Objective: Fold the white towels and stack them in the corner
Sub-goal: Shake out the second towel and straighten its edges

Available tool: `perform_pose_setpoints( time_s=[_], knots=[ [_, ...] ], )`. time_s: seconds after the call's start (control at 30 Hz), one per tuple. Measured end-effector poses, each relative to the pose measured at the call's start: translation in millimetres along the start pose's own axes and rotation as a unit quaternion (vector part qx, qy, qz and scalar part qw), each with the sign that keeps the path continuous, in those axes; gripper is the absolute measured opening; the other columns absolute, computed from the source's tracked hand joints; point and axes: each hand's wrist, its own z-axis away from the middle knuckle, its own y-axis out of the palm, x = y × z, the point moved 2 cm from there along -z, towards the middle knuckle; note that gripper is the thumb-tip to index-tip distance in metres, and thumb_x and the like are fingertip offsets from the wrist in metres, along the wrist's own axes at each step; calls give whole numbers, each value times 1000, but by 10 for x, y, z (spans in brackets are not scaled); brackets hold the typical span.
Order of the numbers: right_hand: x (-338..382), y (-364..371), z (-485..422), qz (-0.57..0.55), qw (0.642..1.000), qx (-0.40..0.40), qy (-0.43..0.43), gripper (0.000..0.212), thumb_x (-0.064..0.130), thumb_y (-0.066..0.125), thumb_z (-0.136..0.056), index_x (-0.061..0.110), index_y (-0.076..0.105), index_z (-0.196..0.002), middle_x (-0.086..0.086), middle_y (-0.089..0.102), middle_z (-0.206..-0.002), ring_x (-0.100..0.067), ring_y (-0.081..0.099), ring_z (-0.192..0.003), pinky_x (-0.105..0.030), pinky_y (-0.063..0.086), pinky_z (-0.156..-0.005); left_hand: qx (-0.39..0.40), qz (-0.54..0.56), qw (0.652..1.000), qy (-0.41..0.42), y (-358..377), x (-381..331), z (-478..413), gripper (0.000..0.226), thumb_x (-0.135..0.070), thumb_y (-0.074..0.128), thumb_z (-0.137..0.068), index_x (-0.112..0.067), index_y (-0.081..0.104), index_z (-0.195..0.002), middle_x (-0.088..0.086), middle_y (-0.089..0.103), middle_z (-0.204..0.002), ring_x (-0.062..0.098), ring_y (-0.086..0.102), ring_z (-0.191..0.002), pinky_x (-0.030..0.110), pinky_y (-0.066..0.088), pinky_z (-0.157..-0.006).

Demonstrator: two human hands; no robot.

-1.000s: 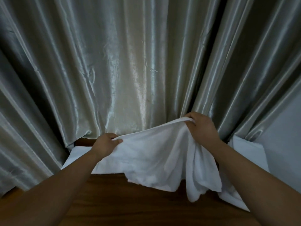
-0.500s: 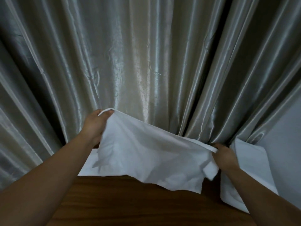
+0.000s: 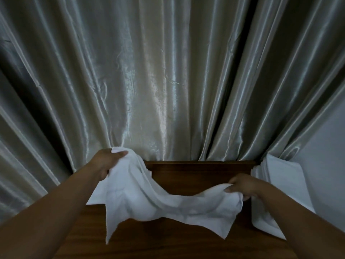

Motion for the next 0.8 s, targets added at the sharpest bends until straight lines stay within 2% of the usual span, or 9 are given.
perform_pose_setpoints(
  time_s=[0.13,0.2,0.27,0.33,0.47,0.57,0.67,0.73,0.8],
  knots=[
    [69,-299,109,-166,986,30,-17,31,31,76,-84,10,75,-107,-10,77,-103,-26,72,-99,-37,58,-81,-58,-30,997,46,-166,-101,-27,46,-41,76,-82,-8,65,-112,9,69,-95,26,67,-84,38,56,-79],
    [1,-472,147,-270,963,-8,-15,38,23,74,-85,1,70,-116,-17,74,-110,-32,69,-105,-39,58,-87,-93,-35,993,59,-314,-77,-54,44,-43,67,-88,-8,62,-115,10,67,-95,28,65,-83,35,53,-74],
    [-134,-614,155,-327,941,-80,-7,45,26,73,-83,-4,68,-117,-20,74,-108,-36,69,-103,-41,58,-87,-125,-43,990,55,-489,19,-87,68,-57,66,-82,-5,57,-125,16,65,-114,36,63,-99,44,53,-85],
    [-226,-698,152,-320,933,-161,-2,50,40,76,-77,1,72,-109,-22,75,-102,-39,70,-98,-48,57,-89,-134,-84,986,57,-650,171,-171,83,-69,63,-75,-8,55,-131,18,62,-125,39,60,-107,51,52,-90],
    [-183,-774,199,-259,923,-284,-6,22,39,71,-88,17,71,-91,-13,72,-95,-30,68,-86,-41,57,-81,-97,-115,986,76,-698,299,-114,67,-69,63,-76,-13,68,-112,13,70,-106,35,66,-95,53,56,-84],
    [-108,-833,284,-161,941,-298,-17,31,41,68,-90,11,69,-86,-16,69,-90,-28,64,-79,-40,53,-76,-70,-90,990,83,-632,231,98,39,-48,64,-89,-13,72,-103,14,74,-97,32,69,-89,42,56,-73],
    [-74,-916,449,-98,968,-228,-26,32,38,71,-89,6,72,-89,-16,71,-89,-25,65,-76,-31,49,-63,-72,-56,993,80,-670,179,205,31,-42,65,-90,-13,73,-99,14,76,-90,35,71,-85,43,57,-70],
    [-58,-969,606,-157,980,-119,-12,24,29,74,-87,9,75,-99,-13,76,-97,-29,72,-88,-34,55,-74,-92,-25,994,60,-757,182,179,35,-45,67,-87,-12,71,-99,17,74,-91,39,69,-84,47,57,-67],
    [-86,-1002,642,-266,963,-46,16,31,24,72,-87,6,71,-113,-17,74,-109,-34,71,-101,-43,54,-90,-117,1,993,15,-818,180,103,47,-51,71,-79,-10,71,-100,20,73,-92,44,68,-84,54,57,-68]
  ],
)
